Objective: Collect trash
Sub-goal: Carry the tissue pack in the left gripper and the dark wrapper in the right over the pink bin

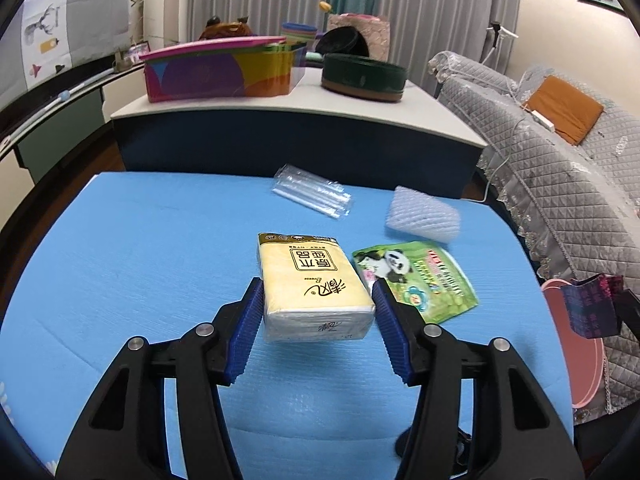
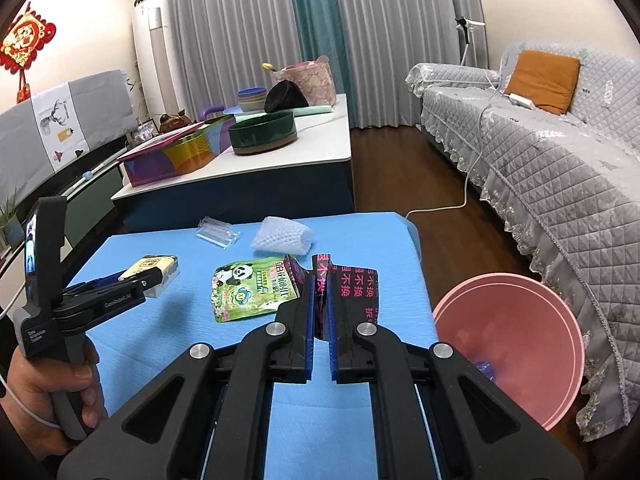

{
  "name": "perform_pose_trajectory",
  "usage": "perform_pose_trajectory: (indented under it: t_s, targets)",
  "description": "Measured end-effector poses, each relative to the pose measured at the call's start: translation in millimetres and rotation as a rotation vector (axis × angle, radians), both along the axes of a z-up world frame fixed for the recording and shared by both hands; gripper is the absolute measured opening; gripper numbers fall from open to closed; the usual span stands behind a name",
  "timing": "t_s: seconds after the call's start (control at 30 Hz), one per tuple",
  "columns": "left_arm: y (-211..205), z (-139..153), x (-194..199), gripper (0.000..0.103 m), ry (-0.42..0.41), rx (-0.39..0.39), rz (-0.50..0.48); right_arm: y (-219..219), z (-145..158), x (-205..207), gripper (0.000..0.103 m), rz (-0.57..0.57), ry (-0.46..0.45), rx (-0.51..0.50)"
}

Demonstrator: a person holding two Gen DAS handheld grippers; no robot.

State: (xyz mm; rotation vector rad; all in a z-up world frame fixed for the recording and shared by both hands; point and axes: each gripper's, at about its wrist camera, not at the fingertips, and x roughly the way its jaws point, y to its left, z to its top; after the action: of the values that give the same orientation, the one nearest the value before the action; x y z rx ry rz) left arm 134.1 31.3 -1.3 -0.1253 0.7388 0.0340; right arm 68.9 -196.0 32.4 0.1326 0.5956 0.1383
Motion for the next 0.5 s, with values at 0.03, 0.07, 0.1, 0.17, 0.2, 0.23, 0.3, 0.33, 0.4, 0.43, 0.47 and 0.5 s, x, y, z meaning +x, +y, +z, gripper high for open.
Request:
perform_pose_trajectory:
  t_s: [0.03,0.07,0.1,0.17,0.2,0.23,0.3,0.33,0.4,0.43,0.47,0.5]
  targets:
    - [-1,3,-3,0.054,-0.009,-0.006,-0.007,-1,1,-2,0.006,-0.002,-0.002,-0.001]
    - [-2,5,-6,0.054,-0.020,-0.013,-0.014,-2,1,-3,0.006,-0.005,-0.003,-0.002]
    - [-3,7,-7,0.054,-0.026,-0.015,-0.019,-4,2,-5,0.006,-0.009,-0.005,-0.002]
    - [-7,12,-13,0.054,-0.041,-0.015,-0.033,-6,4,-7,0.006,-0.018,-0.008,-0.002]
    - [-9,13,-15,0.054,-0.046,-0.015,-0.038,-9,5,-9,0.006,-0.024,-0.010,-0.002]
    - [-11,14,-17,0.054,-0.053,-0.017,-0.044,-12,6,-11,0.006,-0.030,-0.012,-0.001]
    - [-17,18,-21,0.054,-0.069,-0.017,-0.057,-16,7,-13,0.006,-0.039,-0.015,0.000]
    - [-18,19,-23,0.054,-0.074,-0.017,-0.063,-19,8,-15,0.006,-0.045,-0.017,0.000]
    - [-24,23,-26,0.054,-0.089,-0.015,-0.078,-24,9,-18,0.006,-0.054,-0.020,0.000]
    - [-27,25,-27,0.054,-0.099,-0.013,-0.086,-27,10,-20,0.006,-0.058,-0.021,0.000]
    - [-31,26,-29,0.054,-0.107,-0.011,-0.093,-30,11,-21,0.006,-0.062,-0.023,0.000]
    - [-33,28,-30,0.054,-0.114,-0.011,-0.098,-32,11,-22,0.006,-0.066,-0.024,0.000]
